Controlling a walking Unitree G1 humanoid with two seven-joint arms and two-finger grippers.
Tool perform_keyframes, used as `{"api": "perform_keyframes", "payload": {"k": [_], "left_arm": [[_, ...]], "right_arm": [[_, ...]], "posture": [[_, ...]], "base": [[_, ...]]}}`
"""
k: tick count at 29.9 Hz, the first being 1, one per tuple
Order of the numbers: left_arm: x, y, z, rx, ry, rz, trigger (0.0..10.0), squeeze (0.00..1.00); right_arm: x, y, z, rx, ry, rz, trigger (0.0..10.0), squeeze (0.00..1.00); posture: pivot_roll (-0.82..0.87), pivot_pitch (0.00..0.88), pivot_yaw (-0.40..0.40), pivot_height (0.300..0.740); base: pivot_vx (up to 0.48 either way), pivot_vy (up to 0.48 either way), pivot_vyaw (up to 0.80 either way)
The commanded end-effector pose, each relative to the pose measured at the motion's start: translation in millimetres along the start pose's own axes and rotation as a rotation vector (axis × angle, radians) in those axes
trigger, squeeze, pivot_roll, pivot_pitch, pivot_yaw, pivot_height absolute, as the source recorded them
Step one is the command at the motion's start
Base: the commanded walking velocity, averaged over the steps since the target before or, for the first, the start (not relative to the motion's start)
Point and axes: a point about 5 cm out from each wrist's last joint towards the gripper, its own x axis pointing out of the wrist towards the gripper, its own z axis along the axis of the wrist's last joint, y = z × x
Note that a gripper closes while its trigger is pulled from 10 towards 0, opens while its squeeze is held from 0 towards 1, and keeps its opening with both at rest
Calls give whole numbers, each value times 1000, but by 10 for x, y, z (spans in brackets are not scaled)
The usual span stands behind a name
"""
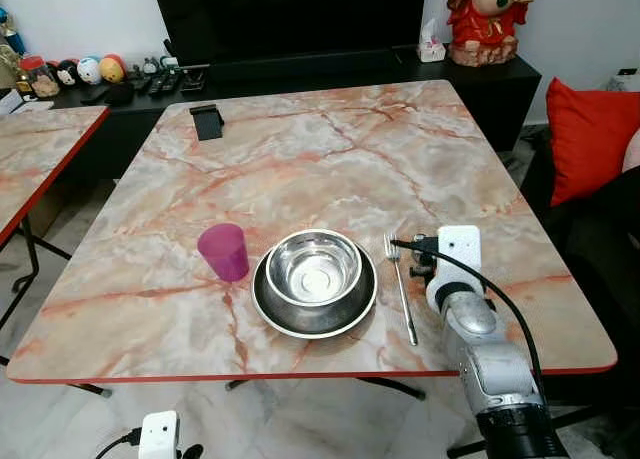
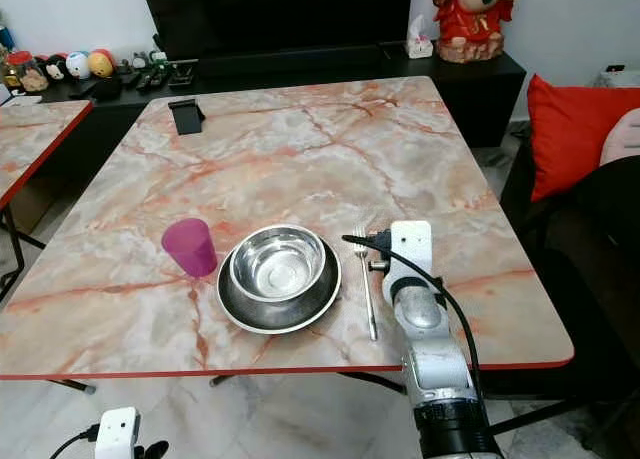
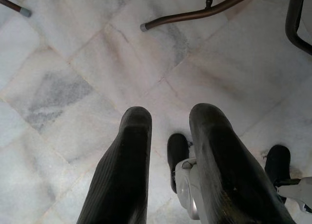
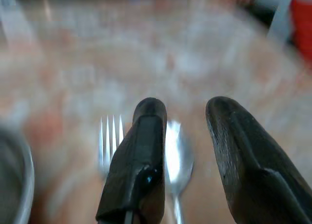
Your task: Setting the table
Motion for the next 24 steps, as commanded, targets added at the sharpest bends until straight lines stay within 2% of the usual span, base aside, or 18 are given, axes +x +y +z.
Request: {"api": "perform_keyframes", "payload": {"k": [1, 2, 5, 12, 16, 22, 24], "left_arm": [[-10, 72, 18, -5, -4, 16, 10000, 0], [-11, 83, 26, 2, -9, 20, 10000, 0], [-13, 92, 25, 8, -8, 25, 10000, 0], [-6, 34, -2, -17, -5, 24, 10000, 0], [-2, -3, -13, -34, -7, 24, 10000, 0], [2, -33, -22, -57, -11, 36, 10000, 0], [4, -32, -13, -82, -21, 59, 10000, 0]], "right_arm": [[-17, -2, 130, 18, -92, -11, 10000, 0], [-67, -25, 215, -10, -171, -11, 10000, 0], [-125, -63, 275, -2, -231, -10, 10000, 0], [-121, -168, 281, -34, -266, -4, 10000, 0], [-98, -169, 316, -31, -279, -3, 10000, 0], [-62, -71, 397, -2, -315, 40, 10000, 0], [-1, 41, 404, 2, -317, 106, 10000, 0]], "posture": [[-129, 0, 118, 740], [-137, 0, 118, 740], [-142, 0, 112, 740], [-149, 0, 75, 740], [-143, 0, 48, 740], [-132, 0, 22, 740], [-99, 0, -3, 740]], "base": [[0, 0, 0], [0, 0, 0], [0, 0, 0], [0, 0, 0], [0, 0, 0], [0, 0, 0], [0, 0, 0]]}}
